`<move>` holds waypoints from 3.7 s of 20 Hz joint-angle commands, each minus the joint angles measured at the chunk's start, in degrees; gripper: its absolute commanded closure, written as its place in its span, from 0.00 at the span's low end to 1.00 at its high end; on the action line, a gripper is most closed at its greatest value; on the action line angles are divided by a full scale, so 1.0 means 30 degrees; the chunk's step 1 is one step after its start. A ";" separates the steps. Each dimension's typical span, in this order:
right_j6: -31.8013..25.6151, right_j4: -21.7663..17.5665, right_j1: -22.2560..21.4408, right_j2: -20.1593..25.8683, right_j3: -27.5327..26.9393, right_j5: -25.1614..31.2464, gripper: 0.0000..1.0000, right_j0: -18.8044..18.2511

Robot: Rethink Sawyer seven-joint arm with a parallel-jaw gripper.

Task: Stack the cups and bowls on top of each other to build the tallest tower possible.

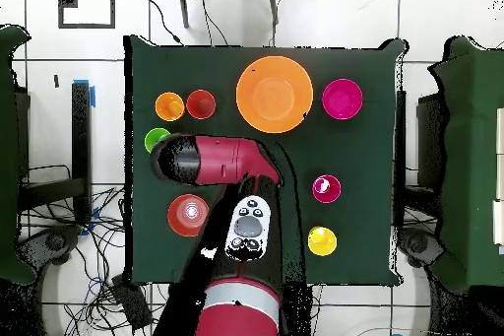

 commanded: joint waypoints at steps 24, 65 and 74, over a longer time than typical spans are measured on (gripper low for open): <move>0.2109 0.0252 0.2840 0.2532 -0.3678 -0.0465 0.00 -0.0332; 0.2677 0.0966 0.5029 0.1749 -0.4835 -0.2300 0.00 0.0359; 0.2879 0.1135 0.4335 0.1539 -0.4487 -0.1507 0.00 0.0584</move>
